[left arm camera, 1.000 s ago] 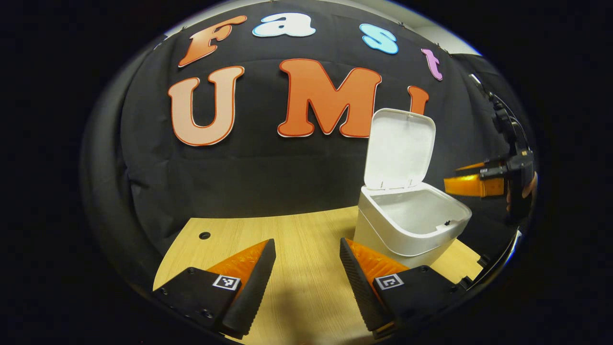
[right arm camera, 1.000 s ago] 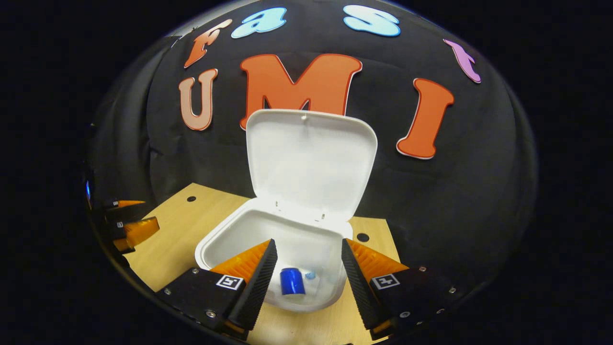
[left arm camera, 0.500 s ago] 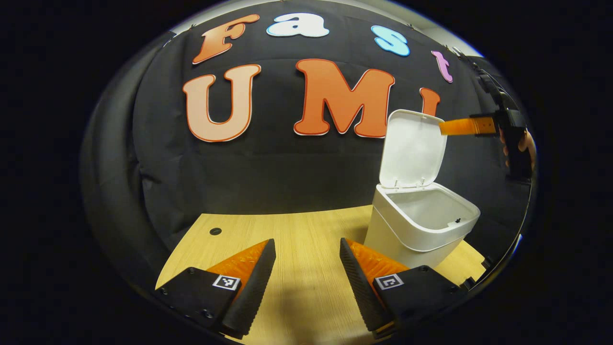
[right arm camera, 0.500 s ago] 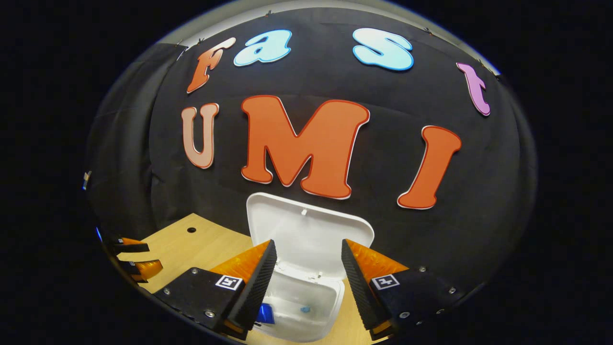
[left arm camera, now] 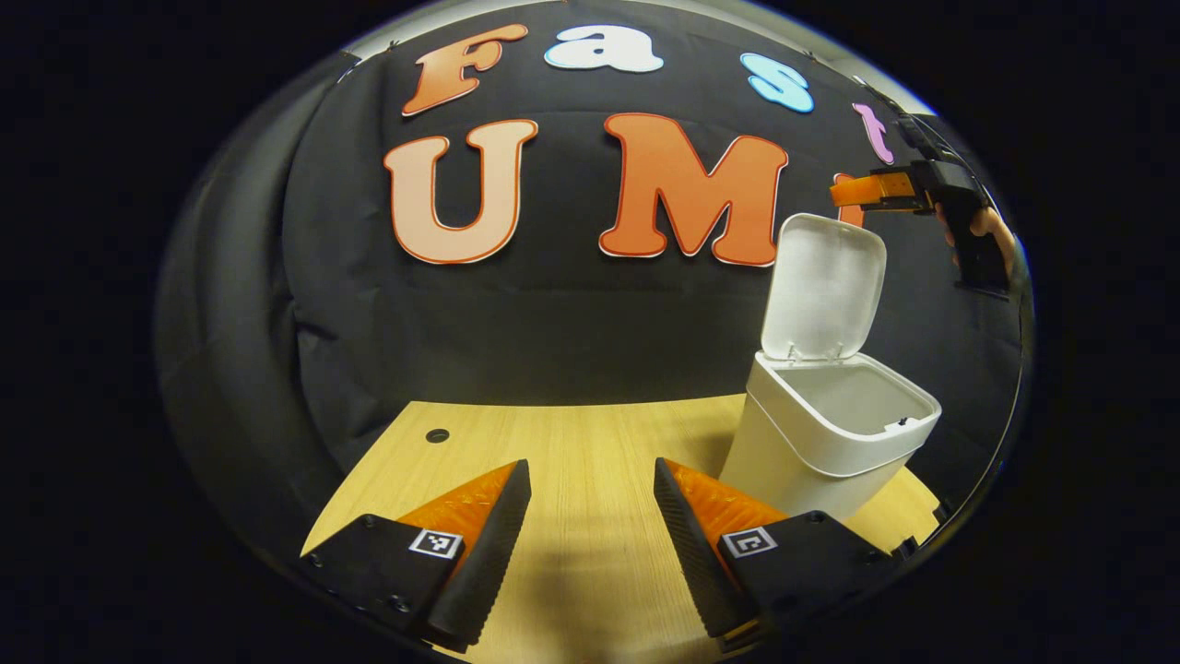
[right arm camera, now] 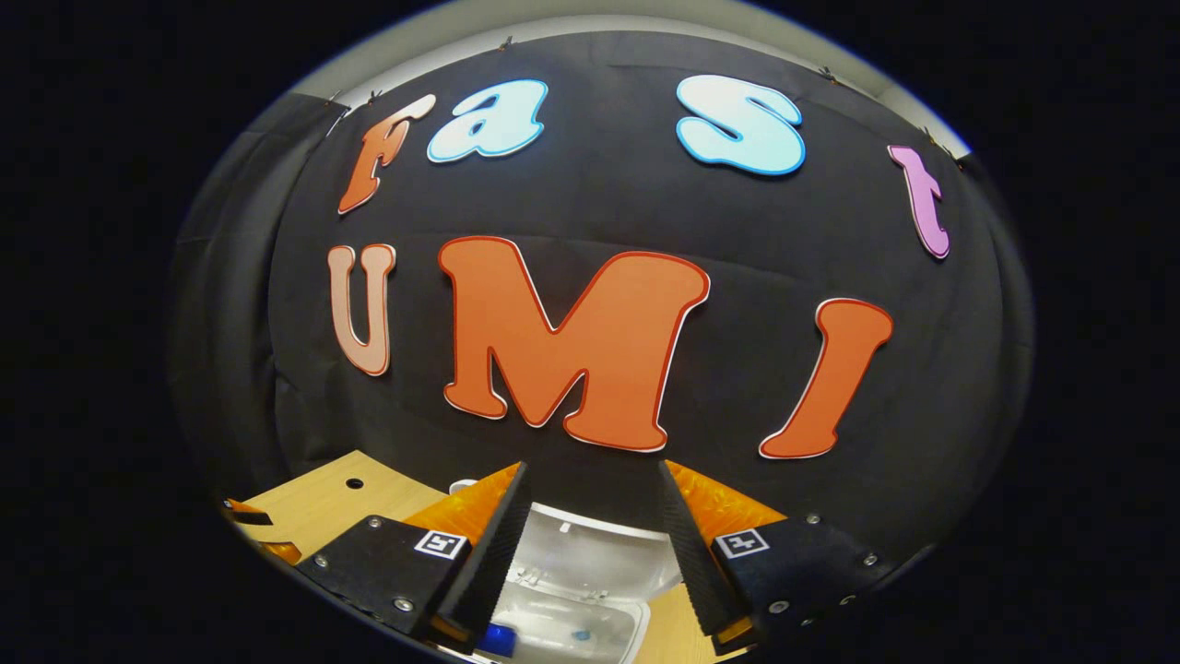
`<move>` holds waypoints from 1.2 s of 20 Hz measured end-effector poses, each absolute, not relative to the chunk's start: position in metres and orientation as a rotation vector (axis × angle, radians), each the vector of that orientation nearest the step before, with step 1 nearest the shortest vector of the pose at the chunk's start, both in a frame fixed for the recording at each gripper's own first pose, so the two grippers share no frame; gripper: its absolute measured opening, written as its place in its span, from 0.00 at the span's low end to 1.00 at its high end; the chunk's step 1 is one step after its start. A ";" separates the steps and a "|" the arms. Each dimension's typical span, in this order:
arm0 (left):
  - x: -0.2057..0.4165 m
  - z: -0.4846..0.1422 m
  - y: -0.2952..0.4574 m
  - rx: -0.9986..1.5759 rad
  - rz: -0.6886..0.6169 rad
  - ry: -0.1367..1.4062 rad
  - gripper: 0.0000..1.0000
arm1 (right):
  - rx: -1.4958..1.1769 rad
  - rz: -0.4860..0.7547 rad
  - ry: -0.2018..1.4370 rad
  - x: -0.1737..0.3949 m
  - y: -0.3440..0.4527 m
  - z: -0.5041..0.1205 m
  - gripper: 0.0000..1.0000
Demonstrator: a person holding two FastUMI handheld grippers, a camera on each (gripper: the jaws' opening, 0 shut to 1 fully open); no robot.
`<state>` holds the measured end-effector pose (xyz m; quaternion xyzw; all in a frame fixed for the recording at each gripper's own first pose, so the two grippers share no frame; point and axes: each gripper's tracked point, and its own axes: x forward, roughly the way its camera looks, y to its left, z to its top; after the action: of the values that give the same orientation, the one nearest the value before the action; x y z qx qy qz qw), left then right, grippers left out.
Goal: Press the lid of the desktop garbage bin to open it, pick up the crumpled paper on the desktop and throw it into the bin, then pick up the pop can on the desktop and drop it into the bin, and finally close the garbage bin lid.
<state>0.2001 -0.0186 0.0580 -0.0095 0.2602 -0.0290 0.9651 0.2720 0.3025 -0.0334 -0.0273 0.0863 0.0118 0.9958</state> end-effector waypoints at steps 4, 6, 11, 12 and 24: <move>0.196 0.056 -0.010 -0.019 -0.035 0.534 0.87 | -0.059 0.029 0.213 0.281 0.306 -0.047 0.83; 0.196 0.056 -0.009 -0.014 -0.032 0.535 0.87 | -0.043 0.026 0.249 0.278 0.305 -0.056 0.83; 0.197 0.059 -0.014 0.000 -0.056 0.538 0.87 | -0.007 0.054 0.255 0.260 0.309 -0.058 0.83; 0.197 0.060 -0.016 0.000 -0.062 0.538 0.87 | 0.003 0.067 0.263 0.255 0.311 -0.060 0.83; 0.194 0.062 -0.038 -0.002 -0.109 0.552 0.85 | 0.000 0.165 0.400 0.191 0.340 -0.119 0.83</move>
<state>0.1937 -0.0377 0.0621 -0.0008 0.2722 -0.0539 0.9607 0.1906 0.3397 -0.1191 0.0000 0.1982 0.0818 0.9767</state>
